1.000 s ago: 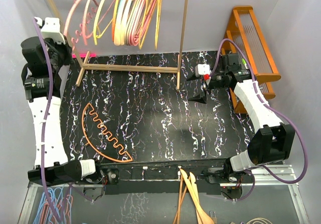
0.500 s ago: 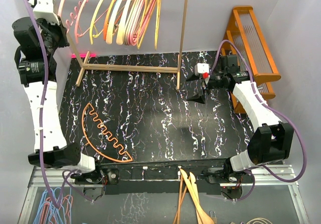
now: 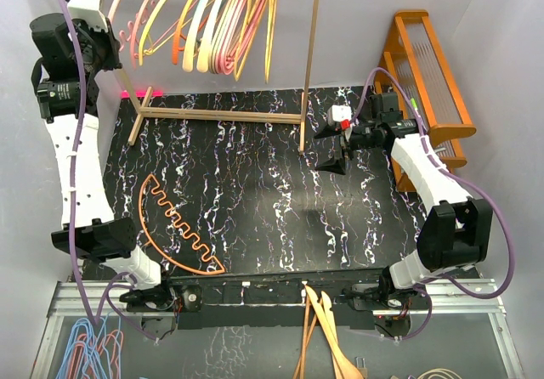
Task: Organize the hangers
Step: Place the hanger at the clothesline.
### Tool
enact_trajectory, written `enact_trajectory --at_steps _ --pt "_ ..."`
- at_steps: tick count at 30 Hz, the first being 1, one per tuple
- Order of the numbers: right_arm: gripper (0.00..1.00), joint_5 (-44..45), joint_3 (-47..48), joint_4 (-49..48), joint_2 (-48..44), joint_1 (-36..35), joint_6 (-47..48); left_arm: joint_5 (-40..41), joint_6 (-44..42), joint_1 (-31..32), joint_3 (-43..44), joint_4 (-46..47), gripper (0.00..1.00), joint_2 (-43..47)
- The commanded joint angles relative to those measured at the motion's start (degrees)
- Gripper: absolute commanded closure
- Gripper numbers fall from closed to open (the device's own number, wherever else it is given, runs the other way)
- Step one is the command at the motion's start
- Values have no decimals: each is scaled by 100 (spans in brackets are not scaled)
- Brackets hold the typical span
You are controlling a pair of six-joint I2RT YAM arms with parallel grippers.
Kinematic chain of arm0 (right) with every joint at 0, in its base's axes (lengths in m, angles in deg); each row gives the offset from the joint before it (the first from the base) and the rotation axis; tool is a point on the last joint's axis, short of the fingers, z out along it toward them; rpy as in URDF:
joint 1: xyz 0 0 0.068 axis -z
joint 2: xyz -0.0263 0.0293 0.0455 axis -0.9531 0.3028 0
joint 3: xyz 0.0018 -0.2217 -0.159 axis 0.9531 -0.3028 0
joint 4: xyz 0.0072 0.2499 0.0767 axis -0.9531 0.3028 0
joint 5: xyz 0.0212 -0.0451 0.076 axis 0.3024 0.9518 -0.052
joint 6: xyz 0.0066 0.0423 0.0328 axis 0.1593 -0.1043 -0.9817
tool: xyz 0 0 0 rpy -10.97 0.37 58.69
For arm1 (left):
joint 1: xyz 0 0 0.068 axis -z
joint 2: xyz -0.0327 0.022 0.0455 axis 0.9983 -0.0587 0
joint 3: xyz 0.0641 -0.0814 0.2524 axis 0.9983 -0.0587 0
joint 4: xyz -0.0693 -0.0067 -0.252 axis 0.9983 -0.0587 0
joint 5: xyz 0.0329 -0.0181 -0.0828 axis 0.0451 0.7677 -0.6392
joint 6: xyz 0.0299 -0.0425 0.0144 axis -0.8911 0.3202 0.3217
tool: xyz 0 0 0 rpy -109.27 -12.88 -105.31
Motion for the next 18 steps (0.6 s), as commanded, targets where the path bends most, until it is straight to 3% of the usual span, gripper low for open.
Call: enact_trajectory --at_steps 1,8,18 --pt "2 -105 214 -222 48 1 -124 -206 -21 5 359 403 100 152" --pt "2 -178 190 -227 94 -1 -149 90 -206 5 3 501 100 483" --pt "2 -110 214 -190 133 -13 -171 -107 -198 5 -48 742 100 488"
